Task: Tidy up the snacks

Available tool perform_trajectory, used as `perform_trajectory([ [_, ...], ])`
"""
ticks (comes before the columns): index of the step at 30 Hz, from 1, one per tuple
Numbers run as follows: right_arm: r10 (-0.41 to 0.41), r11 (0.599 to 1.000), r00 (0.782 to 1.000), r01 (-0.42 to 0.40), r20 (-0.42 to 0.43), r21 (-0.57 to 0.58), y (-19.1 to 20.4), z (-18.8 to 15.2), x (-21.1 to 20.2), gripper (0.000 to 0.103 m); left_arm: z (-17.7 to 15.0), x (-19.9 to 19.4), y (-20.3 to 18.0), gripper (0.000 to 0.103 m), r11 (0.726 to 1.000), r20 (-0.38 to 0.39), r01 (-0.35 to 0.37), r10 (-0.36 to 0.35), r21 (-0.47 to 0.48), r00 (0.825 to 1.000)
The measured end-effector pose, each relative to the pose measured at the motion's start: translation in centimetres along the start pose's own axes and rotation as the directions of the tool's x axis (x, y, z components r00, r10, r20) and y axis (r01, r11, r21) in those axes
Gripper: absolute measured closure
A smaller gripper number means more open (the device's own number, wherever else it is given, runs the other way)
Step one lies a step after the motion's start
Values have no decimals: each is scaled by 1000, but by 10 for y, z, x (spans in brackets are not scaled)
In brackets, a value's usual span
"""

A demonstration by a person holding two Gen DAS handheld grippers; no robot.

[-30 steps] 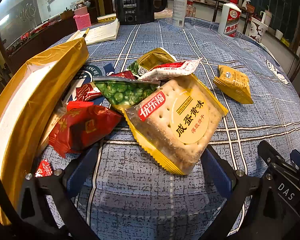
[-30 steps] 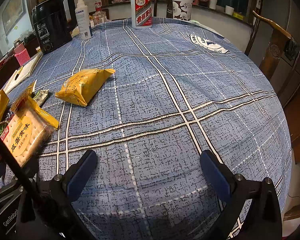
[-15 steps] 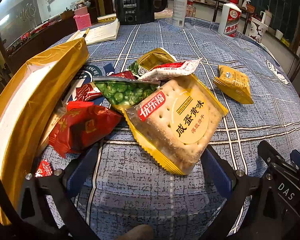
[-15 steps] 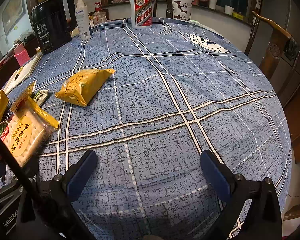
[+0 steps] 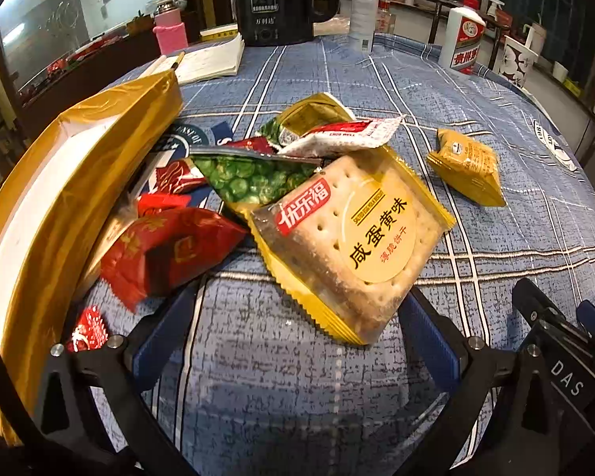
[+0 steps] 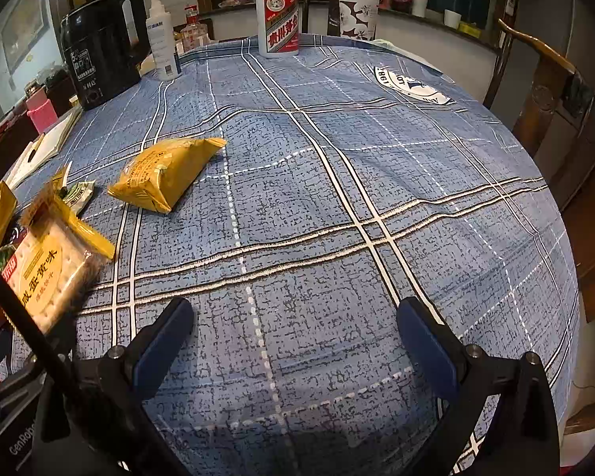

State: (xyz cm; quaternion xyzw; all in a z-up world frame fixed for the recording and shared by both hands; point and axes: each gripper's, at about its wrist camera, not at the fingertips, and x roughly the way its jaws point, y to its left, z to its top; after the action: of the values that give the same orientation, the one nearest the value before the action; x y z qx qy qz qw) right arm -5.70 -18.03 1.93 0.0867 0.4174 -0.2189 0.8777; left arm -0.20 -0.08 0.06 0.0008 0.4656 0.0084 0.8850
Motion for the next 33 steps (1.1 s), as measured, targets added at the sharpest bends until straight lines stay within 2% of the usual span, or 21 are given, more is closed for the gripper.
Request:
perform_trajectory([
  [8, 6, 1000, 1000, -6, 1, 0, -4, 1, -1, 0, -6, -10, -4, 2, 991, -32, 83, -80, 103, 996],
  [12, 6, 1000, 1000, -6, 1, -4, -3, 1, -1, 0, -9, -24, 14, 15, 985, -28, 170, -169, 22, 985],
  [16, 31, 999, 999, -31, 9, 7, -5, 1, -2, 0, -15, -46, 37, 19, 971, 8, 232, -232, -55, 973],
  [18, 45, 999, 999, -45, 14, 13, -7, 1, -3, 0, -19, -55, 48, 34, 959, -2, 278, -279, -53, 960],
  [19, 60, 998, 998, -60, 20, 19, -8, 1, -4, 1, -21, -63, 57, 34, 954, 12, 294, -294, -61, 956],
  [21, 92, 995, 995, -94, 36, 29, -10, 1, -7, 8, -28, -79, 74, 34, 948, 63, 308, -303, -85, 951],
  [23, 150, 988, 987, -151, 59, 20, -13, 0, -12, 34, -32, -96, 90, 34, 948, 120, 305, -293, -95, 948],
  [25, 194, 981, 980, -194, 43, 0, -14, -2, -17, 45, -37, -115, 106, 34, 952, 185, 292, -272, -91, 944],
  [29, 289, 957, 953, -289, 90, -19, -15, -6, -44, 48, -41, -135, 136, 34, 960, 263, 260, -226, -102, 938],
  [31, 350, 937, 932, -349, 100, -22, -13, -4, -55, 48, -40, -135, 146, 34, 961, 269, 255, -218, -110, 938],
  [33, 414, 910, 908, -411, 72, -54, -2, -1, -61, 51, -41, -132, 153, 34, 957, 263, 262, -224, -122, 939],
])
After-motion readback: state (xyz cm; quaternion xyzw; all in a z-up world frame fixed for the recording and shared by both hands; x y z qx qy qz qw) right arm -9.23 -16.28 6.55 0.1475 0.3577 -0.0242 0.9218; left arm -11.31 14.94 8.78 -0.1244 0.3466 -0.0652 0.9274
